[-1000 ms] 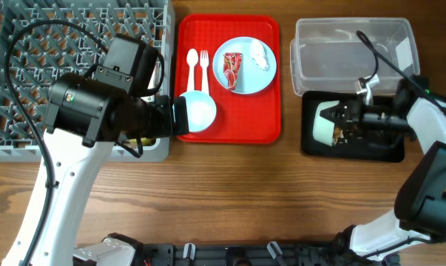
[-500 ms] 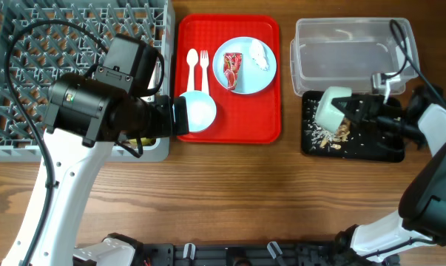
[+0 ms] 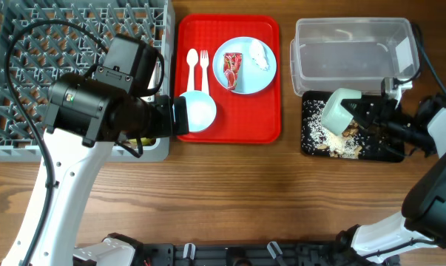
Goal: Sort waste into correct bins and load items into the dishwasher rack
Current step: 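Tip the rice bowl over the black tray to dump scraps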
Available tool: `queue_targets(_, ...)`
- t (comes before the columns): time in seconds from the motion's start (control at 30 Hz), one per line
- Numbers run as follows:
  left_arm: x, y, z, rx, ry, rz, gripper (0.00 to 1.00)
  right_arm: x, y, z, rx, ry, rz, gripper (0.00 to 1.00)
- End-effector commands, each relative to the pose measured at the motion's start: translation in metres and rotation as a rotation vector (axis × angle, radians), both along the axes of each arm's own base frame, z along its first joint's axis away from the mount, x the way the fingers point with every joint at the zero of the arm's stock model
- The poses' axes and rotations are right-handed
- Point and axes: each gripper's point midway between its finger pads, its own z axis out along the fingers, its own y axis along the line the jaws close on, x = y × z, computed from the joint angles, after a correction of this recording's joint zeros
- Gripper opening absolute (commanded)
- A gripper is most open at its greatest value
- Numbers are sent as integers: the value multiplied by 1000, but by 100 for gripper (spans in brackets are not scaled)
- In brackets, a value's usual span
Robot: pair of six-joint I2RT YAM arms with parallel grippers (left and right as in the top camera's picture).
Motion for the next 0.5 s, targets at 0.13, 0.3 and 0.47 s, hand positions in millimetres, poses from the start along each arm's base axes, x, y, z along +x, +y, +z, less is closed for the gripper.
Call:
queue_targets(0.13, -1, 2, 3, -1, -15, 14, 100, 0, 0, 21, -31, -166, -5, 5)
queue_targets(0.3, -1, 2, 3, 0, -14, 14, 100, -3, 2, 32, 8, -135, -14, 4)
queue_targets(0.47, -1, 2, 3, -1, -15, 14, 100, 5, -8, 3, -71, 82, -39, 4)
